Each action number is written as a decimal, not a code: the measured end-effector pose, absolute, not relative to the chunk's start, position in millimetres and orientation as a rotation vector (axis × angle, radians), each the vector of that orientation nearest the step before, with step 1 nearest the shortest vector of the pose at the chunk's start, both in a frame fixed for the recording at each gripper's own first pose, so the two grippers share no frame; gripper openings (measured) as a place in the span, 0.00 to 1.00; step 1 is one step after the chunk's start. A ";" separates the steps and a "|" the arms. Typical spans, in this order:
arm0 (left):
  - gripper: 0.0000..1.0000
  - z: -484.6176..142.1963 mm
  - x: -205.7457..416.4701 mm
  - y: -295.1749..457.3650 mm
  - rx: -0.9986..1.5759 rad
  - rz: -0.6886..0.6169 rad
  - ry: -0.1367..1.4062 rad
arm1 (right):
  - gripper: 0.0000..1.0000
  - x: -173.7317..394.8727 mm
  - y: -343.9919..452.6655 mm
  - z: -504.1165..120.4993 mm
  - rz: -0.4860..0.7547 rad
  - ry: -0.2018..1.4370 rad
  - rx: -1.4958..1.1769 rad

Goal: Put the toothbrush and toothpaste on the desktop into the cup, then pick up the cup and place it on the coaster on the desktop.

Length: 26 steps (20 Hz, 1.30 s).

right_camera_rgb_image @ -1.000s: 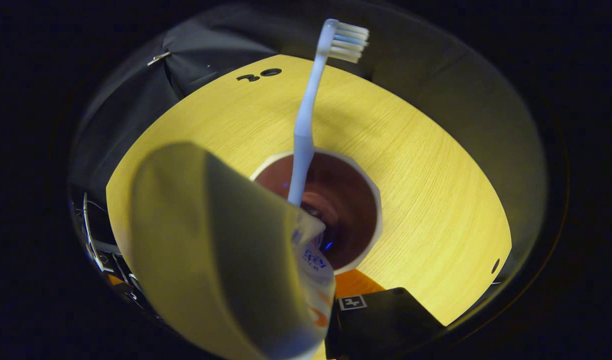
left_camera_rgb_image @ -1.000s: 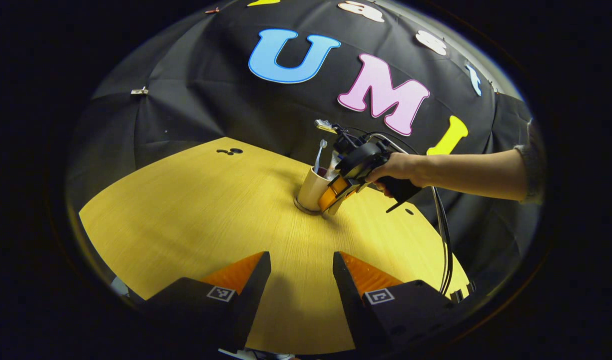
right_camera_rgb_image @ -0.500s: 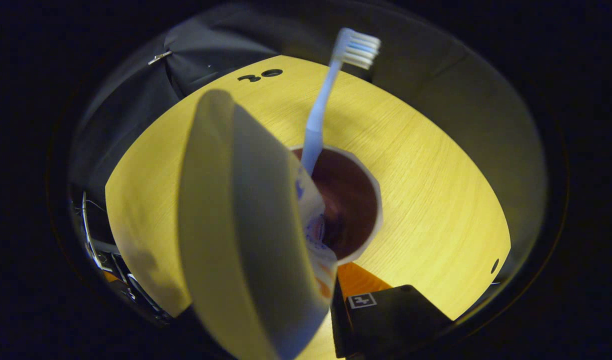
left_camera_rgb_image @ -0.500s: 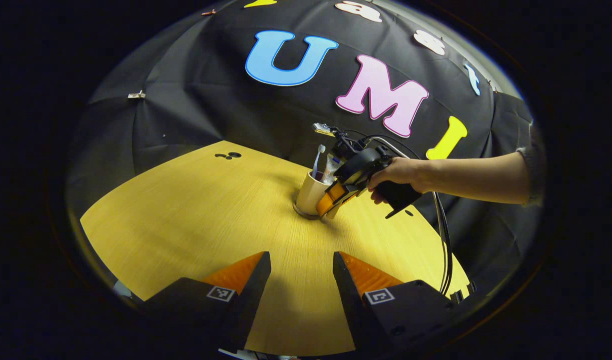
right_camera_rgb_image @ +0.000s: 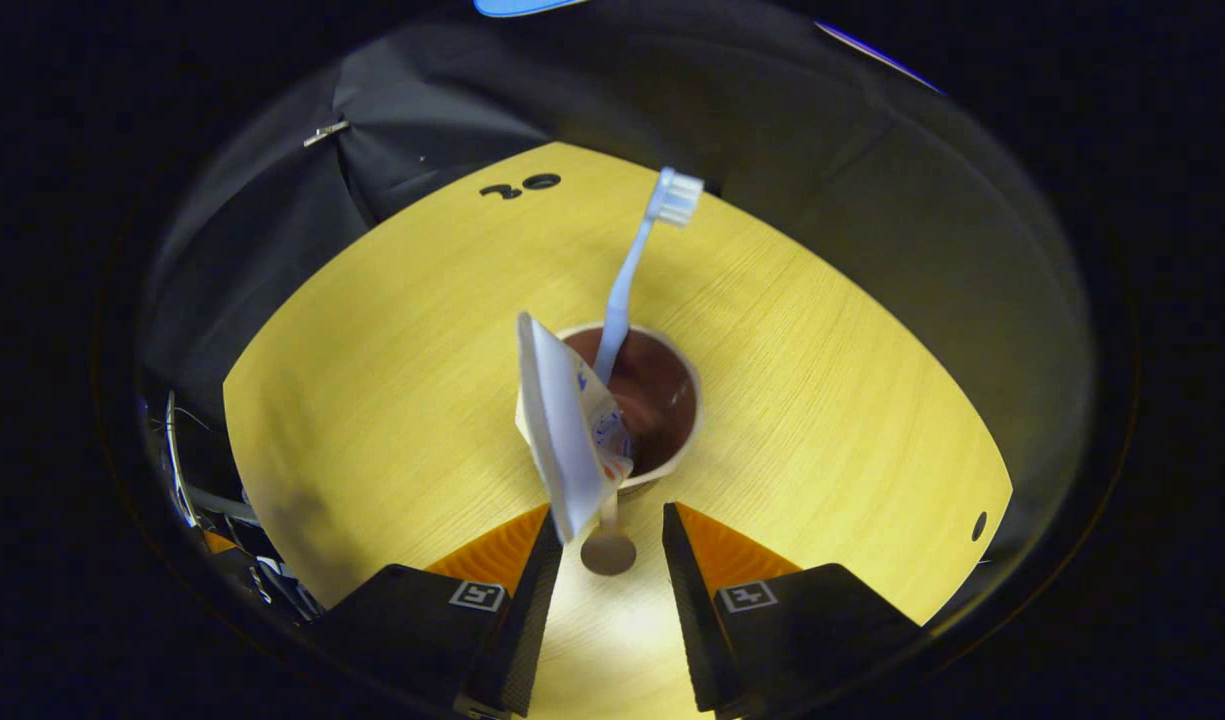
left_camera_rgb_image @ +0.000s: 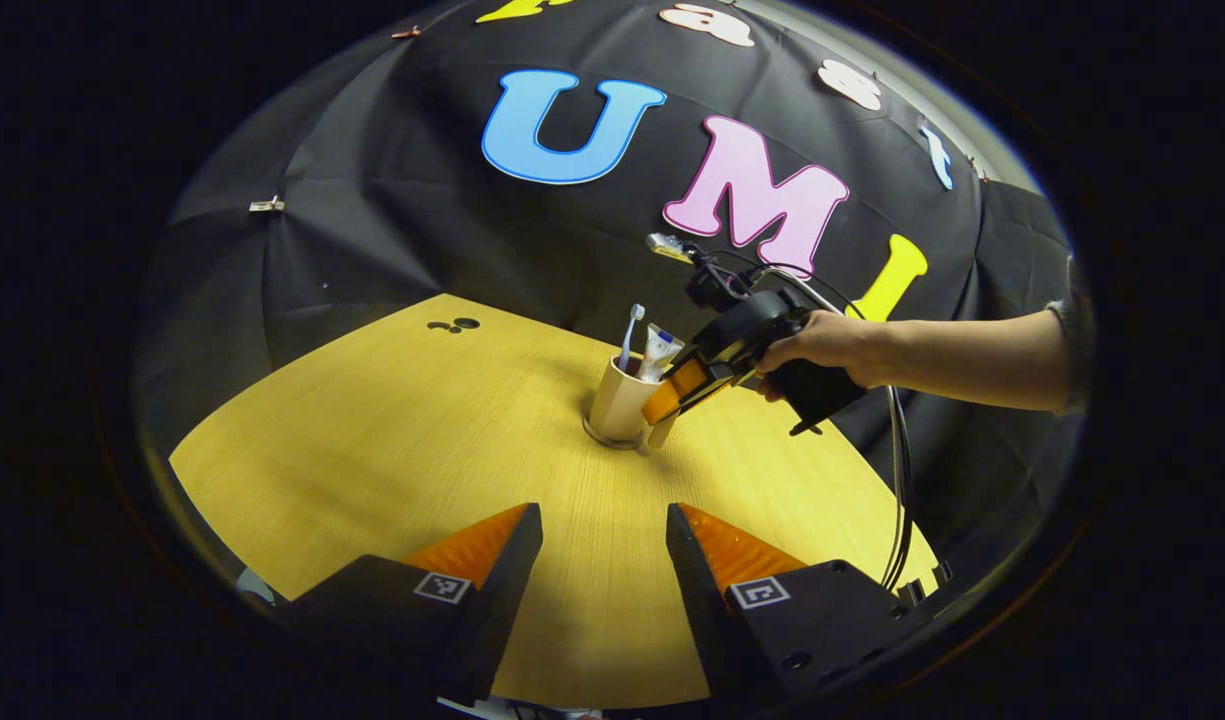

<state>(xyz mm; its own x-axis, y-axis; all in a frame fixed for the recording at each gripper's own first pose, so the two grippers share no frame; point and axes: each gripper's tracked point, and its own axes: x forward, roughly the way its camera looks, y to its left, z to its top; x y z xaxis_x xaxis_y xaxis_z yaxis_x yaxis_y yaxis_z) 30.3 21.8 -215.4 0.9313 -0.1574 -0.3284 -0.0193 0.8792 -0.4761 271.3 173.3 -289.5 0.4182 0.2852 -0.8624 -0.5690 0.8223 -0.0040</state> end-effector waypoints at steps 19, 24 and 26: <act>0.79 -127.0 48.9 13.9 -0.397 -0.165 0.310 | 0.63 133.0 127.2 -114.7 0.584 0.472 0.001; 0.79 -102.9 39.5 -8.2 -0.396 -0.216 0.300 | 0.67 77.9 109.4 -117.4 0.586 0.471 0.071; 0.80 -98.1 33.3 -17.9 -0.390 -0.233 0.304 | 0.68 60.8 99.6 -116.3 0.578 0.459 0.060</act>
<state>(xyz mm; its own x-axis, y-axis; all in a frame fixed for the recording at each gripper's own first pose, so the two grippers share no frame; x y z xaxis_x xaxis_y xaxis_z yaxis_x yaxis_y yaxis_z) 33.3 -17.9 -98.1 0.9285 -0.2794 -0.2446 0.1637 0.8992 -0.4058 60.8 99.6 -116.3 0.7396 0.5400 -0.4016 -0.5137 0.8386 0.1815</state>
